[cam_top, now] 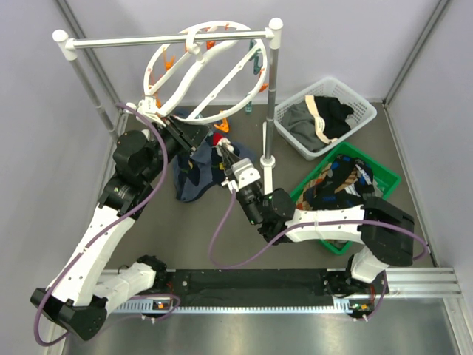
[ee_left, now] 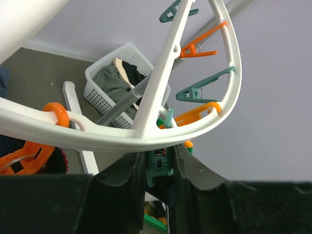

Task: Clip the socks to the hanger
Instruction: Clamp the sock onto the hanger.

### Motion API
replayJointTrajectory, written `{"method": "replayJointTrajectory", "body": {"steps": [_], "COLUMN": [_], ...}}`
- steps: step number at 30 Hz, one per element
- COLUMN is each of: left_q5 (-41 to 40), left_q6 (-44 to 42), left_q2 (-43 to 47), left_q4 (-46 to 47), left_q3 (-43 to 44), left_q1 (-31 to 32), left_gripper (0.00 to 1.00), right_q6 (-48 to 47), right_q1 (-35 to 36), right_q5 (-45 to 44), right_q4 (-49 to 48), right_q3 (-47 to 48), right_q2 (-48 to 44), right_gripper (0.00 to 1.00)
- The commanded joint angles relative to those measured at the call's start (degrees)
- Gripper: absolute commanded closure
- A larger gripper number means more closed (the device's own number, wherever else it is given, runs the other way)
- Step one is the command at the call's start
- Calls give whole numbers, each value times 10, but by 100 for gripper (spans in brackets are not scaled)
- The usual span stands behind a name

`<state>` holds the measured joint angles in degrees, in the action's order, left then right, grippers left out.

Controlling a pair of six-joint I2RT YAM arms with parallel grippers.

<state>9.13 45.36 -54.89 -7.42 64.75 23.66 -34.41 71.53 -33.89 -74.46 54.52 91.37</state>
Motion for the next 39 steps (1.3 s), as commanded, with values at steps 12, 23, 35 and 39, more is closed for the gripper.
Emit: {"method": "replayJointTrajectory", "body": {"steps": [12,23,35,39], "left_q5": [-15,-31,-67,-73], "left_q6": [-38,-62,-99,-101], "left_q2": [6,17,30,37], "left_q4": [-11,-24,-59,-62], "left_q3": [20,31,59,56], "left_q1": [0,0,-1,-1], "left_gripper": [91,34,15,13], "right_q6": [60,73,119,173], "right_q1": [0,-15,-38,-69], "right_q5": [53,77,108,155], "right_q4": [65,105,201,268], "right_q3": [43,60,37,12], "right_q2": [-37,-43,-94,-140], "right_gripper": [100,100,59,47]}}
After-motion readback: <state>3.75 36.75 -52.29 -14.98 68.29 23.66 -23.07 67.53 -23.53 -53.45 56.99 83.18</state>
